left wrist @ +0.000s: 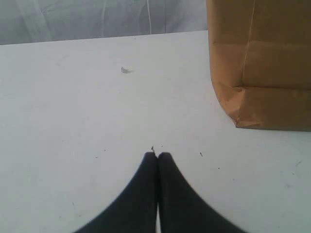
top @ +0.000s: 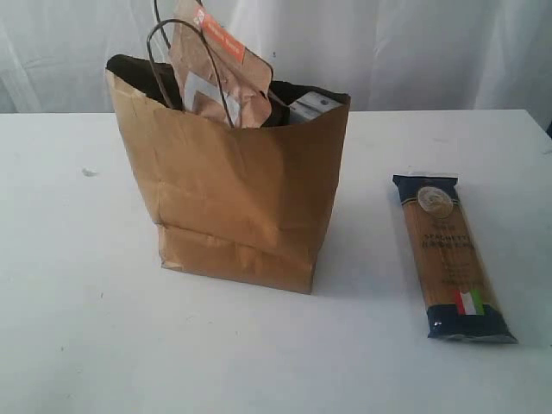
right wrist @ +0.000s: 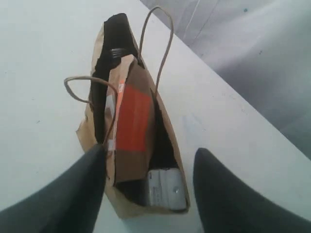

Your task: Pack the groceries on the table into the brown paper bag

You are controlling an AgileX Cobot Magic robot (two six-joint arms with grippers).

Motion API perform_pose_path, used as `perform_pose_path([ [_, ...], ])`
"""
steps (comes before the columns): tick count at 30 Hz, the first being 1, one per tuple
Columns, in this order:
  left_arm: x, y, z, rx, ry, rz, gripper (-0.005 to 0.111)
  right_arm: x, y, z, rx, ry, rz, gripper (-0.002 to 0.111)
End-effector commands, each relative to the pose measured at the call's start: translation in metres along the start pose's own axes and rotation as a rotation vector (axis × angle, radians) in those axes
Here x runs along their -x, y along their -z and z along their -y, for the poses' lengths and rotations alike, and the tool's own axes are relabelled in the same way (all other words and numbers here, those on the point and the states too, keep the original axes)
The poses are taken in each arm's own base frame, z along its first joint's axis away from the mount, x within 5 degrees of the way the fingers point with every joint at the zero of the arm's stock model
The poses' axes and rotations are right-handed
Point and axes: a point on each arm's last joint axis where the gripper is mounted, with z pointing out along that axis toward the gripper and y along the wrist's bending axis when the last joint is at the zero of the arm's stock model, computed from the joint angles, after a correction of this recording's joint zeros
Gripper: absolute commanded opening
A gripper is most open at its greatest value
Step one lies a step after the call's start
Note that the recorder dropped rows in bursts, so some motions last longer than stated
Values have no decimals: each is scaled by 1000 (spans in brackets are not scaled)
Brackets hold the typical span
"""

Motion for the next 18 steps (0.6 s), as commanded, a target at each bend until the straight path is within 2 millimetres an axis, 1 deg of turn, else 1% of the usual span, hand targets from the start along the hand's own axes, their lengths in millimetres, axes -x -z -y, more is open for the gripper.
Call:
perform_pose_path([
  [1, -1, 0, 0, 2, 1, 6, 0, -15, 33, 5, -36, -47, 30, 51],
  [6, -1, 0, 0, 2, 1, 6, 0, -37, 70, 7, -49, -70, 64, 51],
  [8, -1, 0, 0, 2, 1, 6, 0, -45, 76, 1, 11, -51, 65, 49],
  [9, -1, 0, 0, 2, 1, 6, 0, -46, 77, -4, 68, -9, 70, 48],
  [11, -1, 0, 0, 2, 1, 6, 0, -51, 76, -14, 170, 56, 69, 44],
  [13, -1, 0, 0, 2, 1, 6, 0, -56, 71, -20, 215, 83, 53, 41],
  [16, -1, 0, 0, 2, 1, 6, 0, -61, 57, -16, 160, 109, -5, 41],
  [18, -1, 0, 0, 2, 1, 6, 0, -67, 48, -8, 59, 129, -56, 41],
])
